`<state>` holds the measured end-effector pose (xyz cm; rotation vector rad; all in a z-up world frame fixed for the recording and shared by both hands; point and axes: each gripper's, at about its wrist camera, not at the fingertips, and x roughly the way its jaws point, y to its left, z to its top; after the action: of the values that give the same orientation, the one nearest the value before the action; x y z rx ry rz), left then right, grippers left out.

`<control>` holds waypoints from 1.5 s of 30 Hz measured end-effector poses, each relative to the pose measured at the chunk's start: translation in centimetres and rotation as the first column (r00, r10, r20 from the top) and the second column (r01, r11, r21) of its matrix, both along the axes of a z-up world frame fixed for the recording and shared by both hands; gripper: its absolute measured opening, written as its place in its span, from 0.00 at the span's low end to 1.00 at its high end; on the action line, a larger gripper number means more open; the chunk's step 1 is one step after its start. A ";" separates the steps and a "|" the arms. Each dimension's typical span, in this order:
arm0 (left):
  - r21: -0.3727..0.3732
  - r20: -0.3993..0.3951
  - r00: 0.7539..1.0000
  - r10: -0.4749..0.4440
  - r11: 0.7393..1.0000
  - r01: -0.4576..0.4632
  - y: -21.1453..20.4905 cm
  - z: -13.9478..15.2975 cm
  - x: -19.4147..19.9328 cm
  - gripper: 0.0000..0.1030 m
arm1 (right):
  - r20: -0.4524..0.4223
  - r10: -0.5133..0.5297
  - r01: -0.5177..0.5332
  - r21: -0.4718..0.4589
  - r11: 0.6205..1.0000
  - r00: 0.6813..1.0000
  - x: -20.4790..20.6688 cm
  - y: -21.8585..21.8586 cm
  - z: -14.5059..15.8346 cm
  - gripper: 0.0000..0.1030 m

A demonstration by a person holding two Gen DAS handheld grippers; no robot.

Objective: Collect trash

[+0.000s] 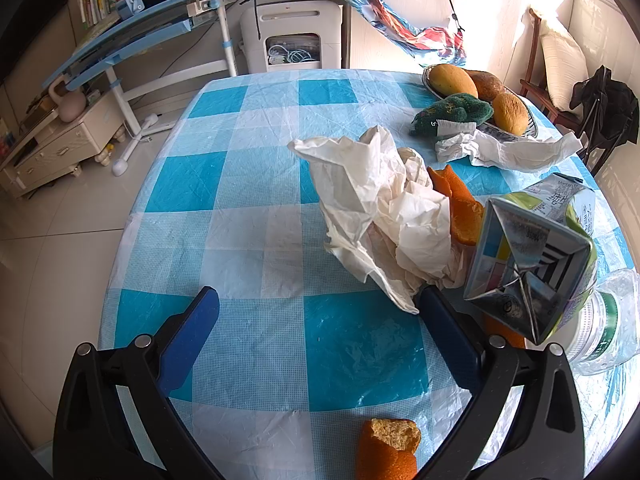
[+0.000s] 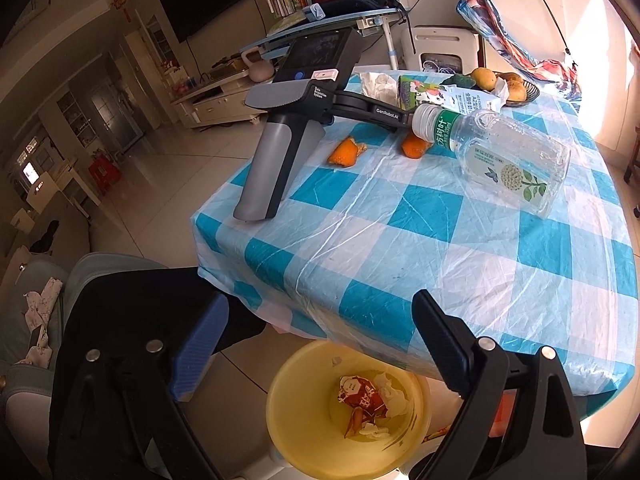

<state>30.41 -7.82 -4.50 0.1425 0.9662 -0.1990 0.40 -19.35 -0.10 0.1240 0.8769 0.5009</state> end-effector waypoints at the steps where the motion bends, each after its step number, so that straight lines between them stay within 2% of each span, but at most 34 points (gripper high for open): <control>1: 0.000 0.000 1.000 0.000 1.000 0.000 0.0 0.0 0.0 0.94 | 0.000 0.000 0.000 -0.001 1.000 1.000 0.0 0.0 0.0 0.87; 11: 0.000 0.000 1.000 0.000 1.000 0.000 0.0 0.0 0.0 0.94 | 0.011 -0.012 0.012 -0.016 1.000 1.000 -0.2 -0.3 0.0 0.87; 31: 0.000 0.000 1.000 0.000 1.000 0.000 -0.1 0.0 0.0 0.94 | 0.044 -0.117 0.114 0.065 0.991 0.992 0.5 -3.0 1.6 0.87; 36: 0.000 0.000 1.000 0.000 1.000 0.000 0.0 0.0 0.0 0.94 | 0.042 -0.137 0.135 0.056 0.989 0.990 1.1 -3.7 1.4 0.87; 45: 0.000 0.000 1.000 0.000 1.000 0.000 0.0 0.0 0.1 0.94 | 0.043 -0.101 0.102 -0.020 0.995 0.994 1.9 -3.3 0.6 0.87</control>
<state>30.47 -7.87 -4.53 0.1425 0.9662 -0.1986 2.28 -22.63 0.45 0.1364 0.8302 0.3968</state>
